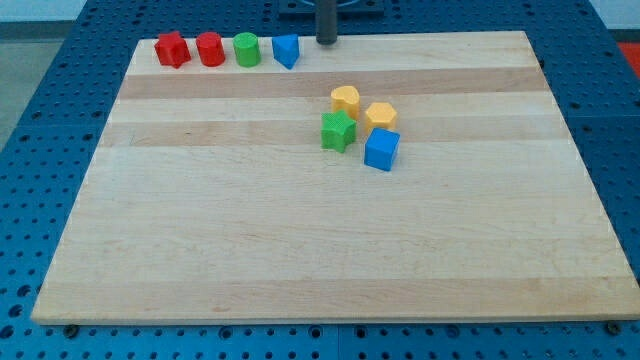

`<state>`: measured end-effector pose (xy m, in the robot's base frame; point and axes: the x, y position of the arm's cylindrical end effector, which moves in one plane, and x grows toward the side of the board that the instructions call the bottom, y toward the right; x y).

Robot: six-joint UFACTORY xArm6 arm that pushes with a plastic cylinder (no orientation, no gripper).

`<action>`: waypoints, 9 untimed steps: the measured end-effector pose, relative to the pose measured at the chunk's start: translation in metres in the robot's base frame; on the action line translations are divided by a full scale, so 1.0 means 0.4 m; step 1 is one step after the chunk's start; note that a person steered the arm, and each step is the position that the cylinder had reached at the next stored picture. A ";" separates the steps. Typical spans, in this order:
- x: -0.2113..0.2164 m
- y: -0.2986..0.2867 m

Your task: Push the blue triangle towards down

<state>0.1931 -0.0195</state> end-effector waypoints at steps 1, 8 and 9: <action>-0.001 -0.076; 0.231 -0.275; 0.260 -0.278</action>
<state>0.2969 -0.1309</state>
